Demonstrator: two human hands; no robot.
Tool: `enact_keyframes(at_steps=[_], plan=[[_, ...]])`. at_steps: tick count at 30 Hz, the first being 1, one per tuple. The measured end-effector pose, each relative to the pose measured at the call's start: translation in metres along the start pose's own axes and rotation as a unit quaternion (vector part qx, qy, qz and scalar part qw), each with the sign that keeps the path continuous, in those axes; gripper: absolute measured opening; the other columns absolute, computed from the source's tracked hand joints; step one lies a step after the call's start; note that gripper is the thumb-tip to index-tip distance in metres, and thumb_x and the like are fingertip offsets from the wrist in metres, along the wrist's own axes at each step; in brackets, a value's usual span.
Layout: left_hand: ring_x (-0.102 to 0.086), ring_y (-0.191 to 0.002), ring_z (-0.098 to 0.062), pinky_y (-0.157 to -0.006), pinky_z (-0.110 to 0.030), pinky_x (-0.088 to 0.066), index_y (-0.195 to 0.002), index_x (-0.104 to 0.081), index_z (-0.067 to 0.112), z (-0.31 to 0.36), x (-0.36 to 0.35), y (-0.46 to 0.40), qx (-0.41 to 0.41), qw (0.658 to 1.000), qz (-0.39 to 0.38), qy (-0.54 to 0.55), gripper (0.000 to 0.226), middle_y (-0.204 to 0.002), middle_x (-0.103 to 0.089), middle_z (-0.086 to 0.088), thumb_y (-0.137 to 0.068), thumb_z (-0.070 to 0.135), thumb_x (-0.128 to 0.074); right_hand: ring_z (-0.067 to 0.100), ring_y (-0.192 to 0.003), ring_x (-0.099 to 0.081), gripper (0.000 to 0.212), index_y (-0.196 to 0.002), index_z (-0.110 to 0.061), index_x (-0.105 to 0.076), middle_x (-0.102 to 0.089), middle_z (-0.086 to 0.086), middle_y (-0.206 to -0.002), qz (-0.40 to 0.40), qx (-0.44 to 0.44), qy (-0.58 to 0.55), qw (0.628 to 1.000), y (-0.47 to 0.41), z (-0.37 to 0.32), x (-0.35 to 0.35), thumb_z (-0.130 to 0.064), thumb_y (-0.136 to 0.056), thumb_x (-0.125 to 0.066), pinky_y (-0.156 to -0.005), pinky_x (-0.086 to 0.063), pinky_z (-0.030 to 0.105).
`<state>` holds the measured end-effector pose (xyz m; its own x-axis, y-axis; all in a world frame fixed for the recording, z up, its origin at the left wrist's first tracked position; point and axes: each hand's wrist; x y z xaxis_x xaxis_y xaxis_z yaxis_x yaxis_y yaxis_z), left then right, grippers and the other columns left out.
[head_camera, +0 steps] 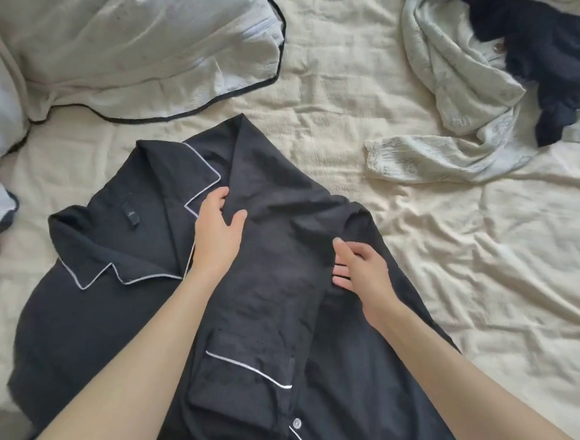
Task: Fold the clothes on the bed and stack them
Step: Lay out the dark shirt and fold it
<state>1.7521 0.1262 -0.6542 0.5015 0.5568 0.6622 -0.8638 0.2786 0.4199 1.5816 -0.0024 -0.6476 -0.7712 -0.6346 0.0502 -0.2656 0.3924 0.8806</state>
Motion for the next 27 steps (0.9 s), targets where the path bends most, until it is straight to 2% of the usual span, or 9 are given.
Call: enact_keyframes(at_steps=[3,7,10,12,14,17,21,24,27], plan=[[-0.048,-0.123,-0.023,-0.099,-0.026,-0.035,-0.136,-0.045,0.016,-0.03,0.008,0.042,0.049,0.999,-0.005,-0.012,0.046,-0.131,-0.054,-0.008,-0.093,0.023,-0.059,0.014,-0.079,-0.067,0.014,-0.094,-0.015,-0.061,-0.065,0.002,-0.089,-0.04,-0.036,0.065,0.996,0.019,0.029,0.003,-0.028,-0.09,-0.062,-0.072,-0.055,0.025],[-0.051,-0.115,-0.025,-0.087,-0.026,-0.033,-0.127,-0.054,0.011,-0.069,0.021,0.09,0.153,0.988,-0.005,-0.018,0.039,-0.123,-0.059,-0.011,-0.094,0.032,-0.056,0.013,-0.076,-0.066,0.016,-0.092,-0.014,-0.061,-0.064,0.003,-0.089,-0.073,-0.079,0.133,0.985,0.044,0.067,-0.002,-0.03,-0.091,-0.061,-0.07,-0.054,0.024],[-0.054,-0.097,-0.022,-0.081,-0.027,-0.036,-0.116,-0.06,0.009,-0.096,0.033,0.125,0.2,0.98,0.001,-0.014,0.032,-0.106,-0.066,-0.008,-0.093,0.03,-0.057,0.014,-0.068,-0.059,0.019,-0.094,-0.008,-0.058,-0.055,0.003,-0.081,-0.083,-0.101,0.153,0.98,0.063,0.093,-0.012,-0.028,-0.092,-0.059,-0.072,-0.054,0.027],[-0.054,-0.095,-0.022,-0.079,-0.027,-0.037,-0.113,-0.062,0.008,-0.113,0.04,0.147,0.226,0.974,-0.011,-0.012,0.03,-0.095,-0.064,-0.003,-0.093,0.029,-0.057,0.015,-0.06,-0.049,0.026,-0.073,-0.012,-0.046,-0.043,0.003,-0.07,-0.081,-0.092,0.183,0.975,0.071,0.107,-0.02,-0.024,-0.093,-0.058,-0.067,-0.052,0.029],[-0.056,-0.103,-0.026,-0.083,-0.028,-0.038,-0.114,-0.063,0.006,-0.128,0.045,0.163,0.246,0.969,-0.022,-0.009,0.029,-0.1,-0.065,-0.006,-0.093,0.026,-0.058,0.016,-0.056,-0.041,0.04,-0.064,-0.017,-0.03,-0.035,0.003,-0.065,-0.066,-0.079,0.202,0.974,0.078,0.118,-0.028,-0.02,-0.092,-0.058,-0.06,-0.05,0.027],[-0.055,-0.097,-0.023,-0.086,-0.028,-0.039,-0.115,-0.063,0.006,-0.145,0.054,0.179,0.244,0.97,-0.012,0.004,0.028,-0.108,-0.065,-0.01,-0.093,0.022,-0.058,0.018,-0.057,-0.037,0.045,-0.062,-0.018,-0.025,-0.032,0.001,-0.062,-0.052,-0.054,0.214,0.974,0.087,0.131,-0.039,-0.016,-0.09,-0.06,-0.06,-0.049,0.028],[-0.053,-0.095,-0.02,-0.087,-0.029,-0.04,-0.116,-0.062,0.008,-0.159,0.066,0.192,0.224,0.974,-0.001,0.011,0.026,-0.11,-0.065,-0.01,-0.093,0.019,-0.058,0.019,-0.057,-0.05,0.043,-0.063,-0.017,-0.027,-0.041,0.002,-0.062,-0.055,-0.028,0.263,0.963,0.103,0.146,-0.045,-0.02,-0.09,-0.061,-0.063,-0.046,0.032],[-0.052,-0.096,-0.021,-0.085,-0.03,-0.04,-0.118,-0.057,0.011,-0.163,0.067,0.203,0.195,0.98,0.001,-0.042,0.027,-0.113,-0.06,-0.01,-0.092,0.016,-0.059,0.021,-0.068,-0.061,0.032,-0.071,-0.016,-0.038,-0.058,0.003,-0.072,-0.019,0.037,0.379,0.924,0.114,0.155,-0.042,-0.032,-0.089,-0.06,-0.063,-0.044,0.03],[-0.049,-0.109,-0.028,-0.091,-0.04,-0.042,-0.12,-0.055,0.014,-0.158,0.063,0.208,0.109,0.984,0.046,-0.135,0.03,-0.117,-0.055,-0.011,-0.091,0.018,-0.06,0.02,-0.078,-0.059,0.022,-0.087,-0.017,-0.044,-0.058,-0.002,-0.081,0.035,0.151,0.425,0.892,0.121,0.158,-0.041,-0.034,-0.091,-0.058,-0.058,-0.034,0.027]])
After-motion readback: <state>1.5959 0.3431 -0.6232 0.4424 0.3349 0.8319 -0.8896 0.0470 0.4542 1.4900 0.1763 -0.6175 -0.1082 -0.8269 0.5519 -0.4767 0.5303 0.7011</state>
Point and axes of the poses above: each hand's wrist, its own y-axis away from the middle knuckle, its own x-axis out of the back of the hand, z = x × y
